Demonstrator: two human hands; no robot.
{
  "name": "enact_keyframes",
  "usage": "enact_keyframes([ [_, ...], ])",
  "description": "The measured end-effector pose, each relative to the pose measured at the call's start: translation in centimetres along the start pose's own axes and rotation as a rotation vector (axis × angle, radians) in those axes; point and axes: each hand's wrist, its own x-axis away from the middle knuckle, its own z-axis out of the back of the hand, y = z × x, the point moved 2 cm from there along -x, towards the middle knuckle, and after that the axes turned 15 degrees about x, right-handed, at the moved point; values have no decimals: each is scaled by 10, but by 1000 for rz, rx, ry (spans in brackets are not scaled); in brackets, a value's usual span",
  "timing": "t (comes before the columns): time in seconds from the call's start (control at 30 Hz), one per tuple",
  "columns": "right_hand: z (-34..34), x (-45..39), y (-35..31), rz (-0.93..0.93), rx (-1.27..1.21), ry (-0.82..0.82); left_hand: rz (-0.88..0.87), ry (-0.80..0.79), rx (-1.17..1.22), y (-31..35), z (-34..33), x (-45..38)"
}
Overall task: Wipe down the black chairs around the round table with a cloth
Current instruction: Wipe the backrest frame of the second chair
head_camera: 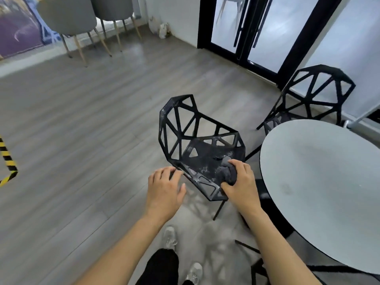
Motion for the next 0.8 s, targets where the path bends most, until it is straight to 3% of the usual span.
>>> enact_keyframes([
  [0.5,-88,-219,8,28,148,-158,204,-54,72,-86,-72,-183],
  [0.63,-129,-270,36,28,234,-244,250,-118,45,-106,-108,-197],
  [0.8,-185,-342,66,130,308,-327,457,-38,22,-123,-139,-200],
])
